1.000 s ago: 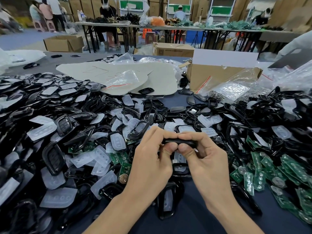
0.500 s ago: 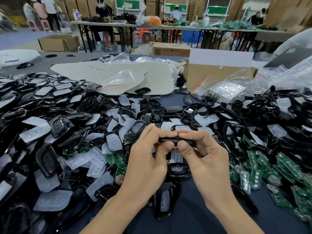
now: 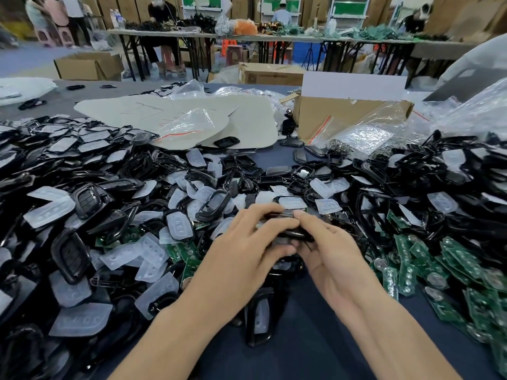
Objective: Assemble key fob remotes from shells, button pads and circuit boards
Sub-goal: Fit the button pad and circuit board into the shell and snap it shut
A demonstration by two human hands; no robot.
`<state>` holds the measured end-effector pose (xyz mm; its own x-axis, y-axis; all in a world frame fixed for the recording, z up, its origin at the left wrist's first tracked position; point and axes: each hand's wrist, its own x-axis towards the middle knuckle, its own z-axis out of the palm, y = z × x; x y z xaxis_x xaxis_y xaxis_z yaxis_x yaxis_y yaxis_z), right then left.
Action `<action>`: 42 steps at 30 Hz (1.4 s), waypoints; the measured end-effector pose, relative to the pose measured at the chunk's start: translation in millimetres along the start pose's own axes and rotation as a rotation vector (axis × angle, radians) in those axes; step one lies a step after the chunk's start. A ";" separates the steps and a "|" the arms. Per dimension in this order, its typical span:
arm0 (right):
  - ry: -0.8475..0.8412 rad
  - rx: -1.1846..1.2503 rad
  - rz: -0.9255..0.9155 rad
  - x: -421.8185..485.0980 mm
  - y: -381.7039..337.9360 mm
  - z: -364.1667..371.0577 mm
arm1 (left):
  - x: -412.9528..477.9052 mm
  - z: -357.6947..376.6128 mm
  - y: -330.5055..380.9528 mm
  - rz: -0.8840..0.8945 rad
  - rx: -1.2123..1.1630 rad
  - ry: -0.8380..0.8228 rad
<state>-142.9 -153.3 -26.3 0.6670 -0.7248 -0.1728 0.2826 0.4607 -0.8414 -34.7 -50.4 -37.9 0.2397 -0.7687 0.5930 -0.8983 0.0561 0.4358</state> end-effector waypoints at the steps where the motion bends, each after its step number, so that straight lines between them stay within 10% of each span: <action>1: -0.018 0.025 0.022 0.1 -0.2 -0.2 | 0.5 2.0 -2.1 0.058 0.084 0.033; 19: 0.085 0.272 0.346 -5.5 -3.6 2.2 | 2.8 7.3 -10.6 0.240 0.169 0.184; 29: -0.114 -0.560 -0.472 -15.2 12.2 0.1 | 5.4 -3.6 -2.1 -0.050 -0.110 0.335; 42: -0.069 -0.592 -0.607 -13.3 15.6 2.2 | 2.6 -4.7 7.8 -0.115 -0.127 0.392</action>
<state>-145.8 -135.3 -36.0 0.5623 -0.7177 0.4107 0.2103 -0.3562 -0.9104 -39.4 -48.9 -29.7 0.4796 -0.4756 0.7374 -0.8108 0.0812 0.5797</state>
